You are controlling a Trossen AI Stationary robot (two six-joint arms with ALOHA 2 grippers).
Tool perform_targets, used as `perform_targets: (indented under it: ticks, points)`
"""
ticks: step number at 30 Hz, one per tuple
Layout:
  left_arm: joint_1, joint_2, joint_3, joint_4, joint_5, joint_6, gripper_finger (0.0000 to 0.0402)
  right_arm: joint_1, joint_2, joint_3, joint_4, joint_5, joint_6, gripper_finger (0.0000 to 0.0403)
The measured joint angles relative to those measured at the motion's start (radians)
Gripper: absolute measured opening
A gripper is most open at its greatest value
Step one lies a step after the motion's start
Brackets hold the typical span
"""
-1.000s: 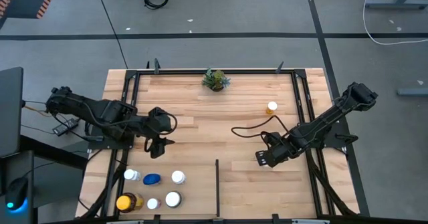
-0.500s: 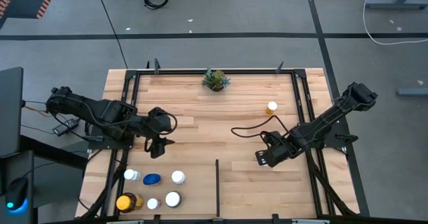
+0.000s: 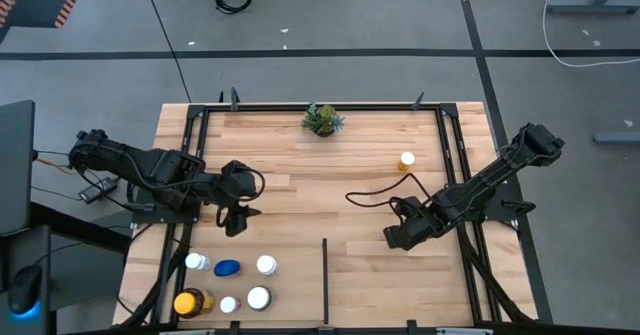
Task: Pick and place medicine bottles onto shelf by color
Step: Put the white and blue medicine bottle on the shelf
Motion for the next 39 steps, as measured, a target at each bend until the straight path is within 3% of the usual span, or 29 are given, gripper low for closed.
perform_targets:
  ticks: [17, 32, 39]
  points:
    - [0.0, 0.0, 0.0, 0.001, 0.0, -0.036, 0.0228, -0.003, 0.005, -0.017, 0.01, 0.047, 0.009, 0.0333]
    - [0.0, 0.0, 0.0, 0.008, 0.0, -0.064, 0.0215, -0.01, 0.004, -0.103, 0.076, -0.023, 0.024, 0.0333]
    - [0.0, 0.0, 0.0, 0.008, 0.0, -0.066, 0.0207, -0.009, 0.004, -0.104, 0.073, 0.009, -0.01, 0.0301]
